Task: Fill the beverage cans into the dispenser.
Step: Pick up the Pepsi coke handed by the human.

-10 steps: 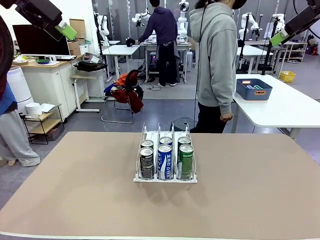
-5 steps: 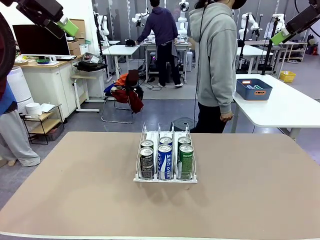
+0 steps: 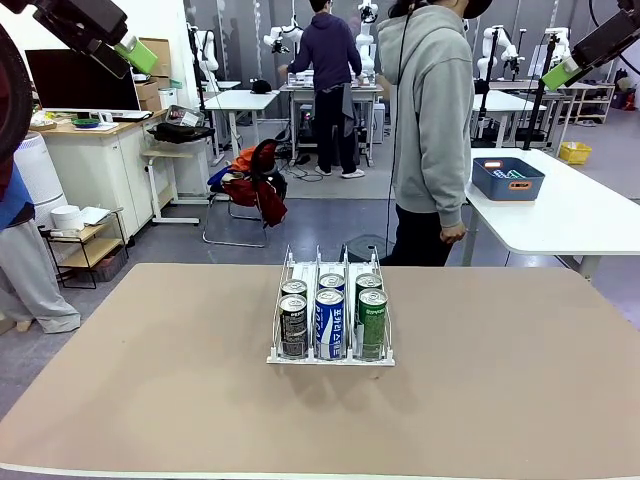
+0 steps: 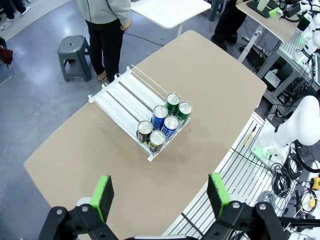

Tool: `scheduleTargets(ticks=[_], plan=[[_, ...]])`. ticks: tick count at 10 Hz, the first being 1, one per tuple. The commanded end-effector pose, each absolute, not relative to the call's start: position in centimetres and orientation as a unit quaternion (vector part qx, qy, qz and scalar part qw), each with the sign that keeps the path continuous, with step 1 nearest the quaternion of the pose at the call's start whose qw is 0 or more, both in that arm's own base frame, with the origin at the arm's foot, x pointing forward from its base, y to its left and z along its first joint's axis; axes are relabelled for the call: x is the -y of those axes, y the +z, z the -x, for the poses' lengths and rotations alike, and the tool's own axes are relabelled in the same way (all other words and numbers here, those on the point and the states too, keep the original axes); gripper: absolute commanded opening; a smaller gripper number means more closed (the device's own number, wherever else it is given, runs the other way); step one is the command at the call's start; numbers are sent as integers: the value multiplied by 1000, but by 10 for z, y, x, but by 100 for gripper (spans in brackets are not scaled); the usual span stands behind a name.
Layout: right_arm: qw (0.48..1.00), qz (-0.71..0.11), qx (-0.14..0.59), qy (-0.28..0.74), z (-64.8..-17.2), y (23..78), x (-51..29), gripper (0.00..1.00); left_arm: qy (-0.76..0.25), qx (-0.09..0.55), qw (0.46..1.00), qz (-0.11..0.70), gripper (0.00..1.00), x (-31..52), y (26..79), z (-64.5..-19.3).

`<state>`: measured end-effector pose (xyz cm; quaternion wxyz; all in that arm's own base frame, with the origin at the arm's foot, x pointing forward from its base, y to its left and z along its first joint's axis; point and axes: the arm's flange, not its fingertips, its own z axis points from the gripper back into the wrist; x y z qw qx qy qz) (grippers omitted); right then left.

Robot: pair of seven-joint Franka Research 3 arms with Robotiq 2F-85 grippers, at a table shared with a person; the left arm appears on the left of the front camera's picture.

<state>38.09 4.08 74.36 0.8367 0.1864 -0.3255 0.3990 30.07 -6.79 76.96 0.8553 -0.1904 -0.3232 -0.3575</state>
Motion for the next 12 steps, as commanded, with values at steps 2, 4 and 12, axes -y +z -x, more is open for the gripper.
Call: scheduleTargets(ticks=[2,4,12], plan=[[837,-186,324,400,-381,743,-42,100,-357,322,857,187,100,67,769,-301],[837,-186,324,400,-381,743,-42,100,-357,322,857,187,100,67,769,-301],[837,-186,324,400,-381,743,-42,100,-357,322,857,187,100,67,769,-301]])
